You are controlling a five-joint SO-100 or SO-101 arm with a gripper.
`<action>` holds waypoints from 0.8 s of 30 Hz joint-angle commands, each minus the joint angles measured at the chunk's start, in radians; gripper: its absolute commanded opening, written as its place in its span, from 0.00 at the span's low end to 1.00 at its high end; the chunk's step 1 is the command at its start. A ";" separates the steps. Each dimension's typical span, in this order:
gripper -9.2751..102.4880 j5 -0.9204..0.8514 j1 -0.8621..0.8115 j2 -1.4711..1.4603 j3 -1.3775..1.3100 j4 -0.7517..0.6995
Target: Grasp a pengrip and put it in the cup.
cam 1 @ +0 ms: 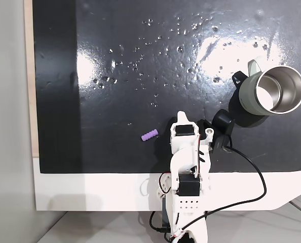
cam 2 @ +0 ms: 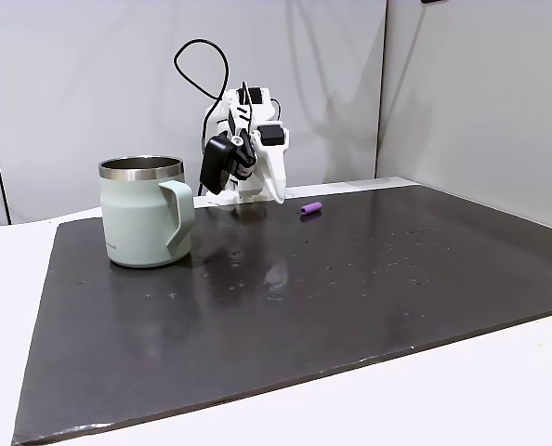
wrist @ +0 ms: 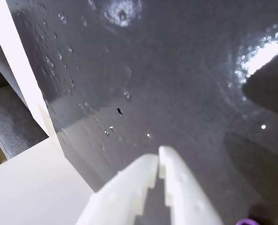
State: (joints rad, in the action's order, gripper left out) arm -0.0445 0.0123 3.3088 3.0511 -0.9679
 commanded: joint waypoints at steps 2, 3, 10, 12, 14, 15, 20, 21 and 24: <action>0.08 -0.060 0.048 0.008 -0.006 0.041; 0.08 -0.060 0.051 0.008 -0.006 0.041; 0.08 -0.060 0.054 0.008 -0.011 0.031; 0.08 -0.066 0.061 0.008 -0.031 0.011; 0.08 -0.067 0.075 0.008 -0.074 -0.017; 0.08 -0.067 0.084 -0.003 -0.104 -0.029; 0.08 -0.051 0.106 -0.250 -0.336 -0.091; 0.08 -0.043 0.114 -0.298 -0.377 -0.112; 0.08 -0.034 0.149 -0.413 -0.423 -0.144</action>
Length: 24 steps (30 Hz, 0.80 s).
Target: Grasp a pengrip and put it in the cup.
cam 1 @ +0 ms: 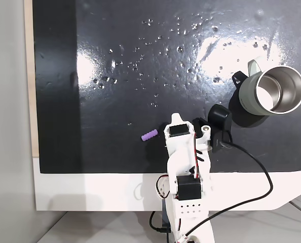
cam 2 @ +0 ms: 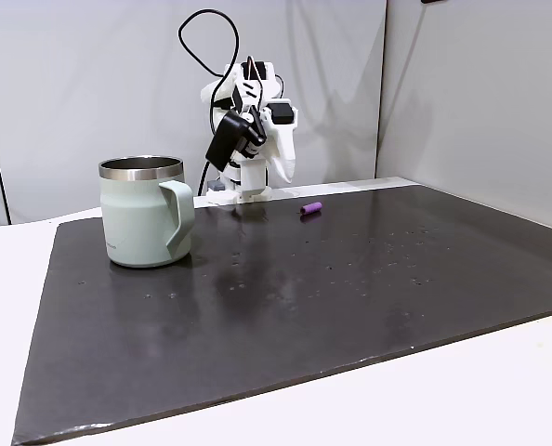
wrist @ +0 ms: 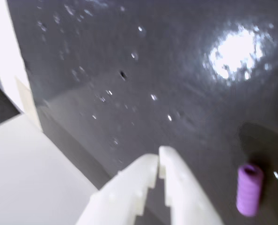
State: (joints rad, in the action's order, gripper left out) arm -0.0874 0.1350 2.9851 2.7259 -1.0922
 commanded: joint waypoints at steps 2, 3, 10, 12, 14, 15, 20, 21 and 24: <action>0.08 0.002 0.029 -0.169 -0.087 -0.014; 0.08 0.002 0.032 -0.219 -0.097 -0.014; 0.08 0.046 0.081 -0.434 -0.275 -0.121; 0.08 0.071 0.110 -0.483 -0.316 -0.166; 0.08 0.084 0.133 -0.523 -0.334 -0.181; 0.08 0.086 0.144 -0.538 -0.336 -0.183; 0.14 0.112 0.221 -0.557 -0.353 -0.206; 0.16 0.121 0.236 -0.549 -0.347 -0.206; 0.23 0.144 0.256 -0.552 -0.336 -0.196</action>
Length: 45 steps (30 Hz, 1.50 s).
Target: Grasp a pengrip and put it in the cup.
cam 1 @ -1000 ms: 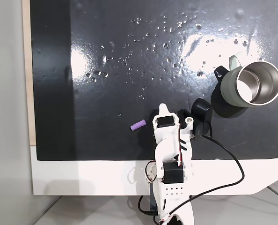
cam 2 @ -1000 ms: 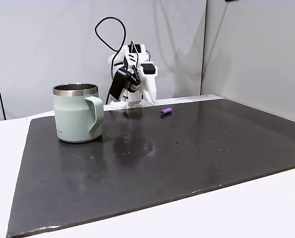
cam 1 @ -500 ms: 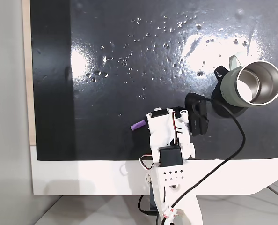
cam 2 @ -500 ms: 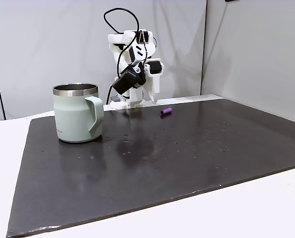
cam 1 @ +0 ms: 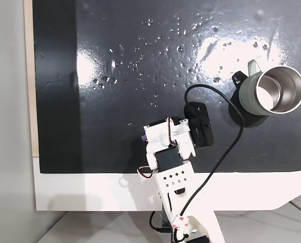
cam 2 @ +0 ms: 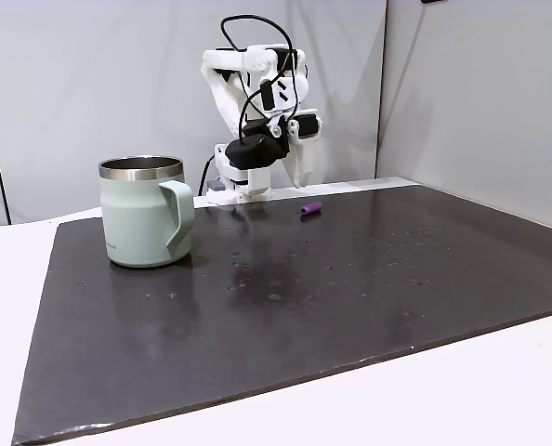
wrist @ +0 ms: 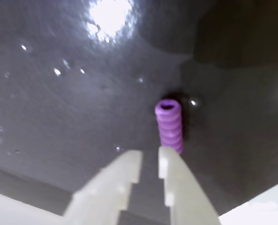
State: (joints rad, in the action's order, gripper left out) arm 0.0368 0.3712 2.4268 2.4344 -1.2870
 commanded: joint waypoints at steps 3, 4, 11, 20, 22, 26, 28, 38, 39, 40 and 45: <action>0.28 0.060 0.040 -0.031 -0.041 0.014; 0.30 0.083 0.049 -0.040 -0.038 0.018; 0.32 0.127 0.109 -0.061 -0.020 0.040; 0.32 0.169 0.163 -0.196 0.015 0.130; 0.32 0.202 0.181 -0.230 0.000 0.124; 0.35 0.287 0.256 -0.319 -0.069 0.063; 0.35 0.298 0.268 -0.359 -0.084 0.046; 0.35 0.273 0.199 -0.410 -0.078 0.067; 0.34 0.276 0.195 -0.434 -0.081 0.075; 0.33 0.279 0.193 -0.462 -0.087 0.083; 0.31 0.272 0.173 -0.525 -0.092 0.123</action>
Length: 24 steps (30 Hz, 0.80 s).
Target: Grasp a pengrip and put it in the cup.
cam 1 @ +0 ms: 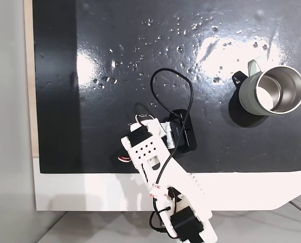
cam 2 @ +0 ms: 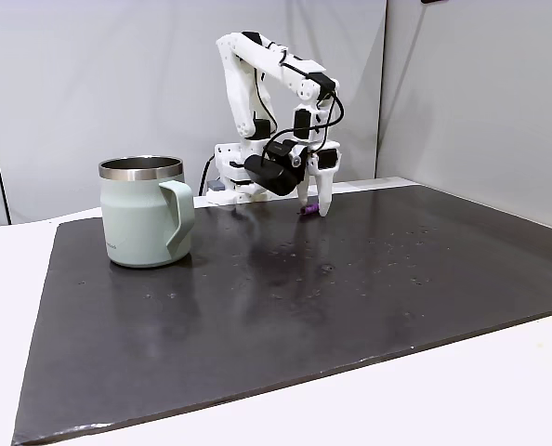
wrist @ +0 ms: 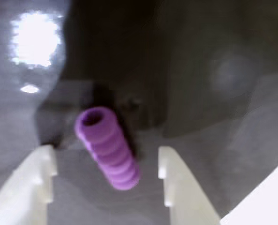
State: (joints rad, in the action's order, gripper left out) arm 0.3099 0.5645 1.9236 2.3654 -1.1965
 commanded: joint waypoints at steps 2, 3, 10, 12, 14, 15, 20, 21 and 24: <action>0.30 -0.009 -0.021 -0.021 -0.012 0.054; 0.30 -0.011 -0.021 -0.023 -0.011 0.057; 0.13 -0.025 0.000 -0.054 -0.029 0.057; 0.11 -0.031 0.002 -0.048 -0.029 0.057; 0.09 -0.038 0.006 -0.040 -0.029 0.057; 0.08 -0.043 0.008 -0.031 -0.028 0.057; 0.08 -0.083 -0.003 0.118 -0.029 0.048; 0.08 -0.103 -0.012 0.170 -0.029 0.046; 0.08 -0.181 -0.038 0.295 -0.055 0.002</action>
State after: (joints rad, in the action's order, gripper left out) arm 0.1902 0.5599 2.0954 2.3531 -1.1520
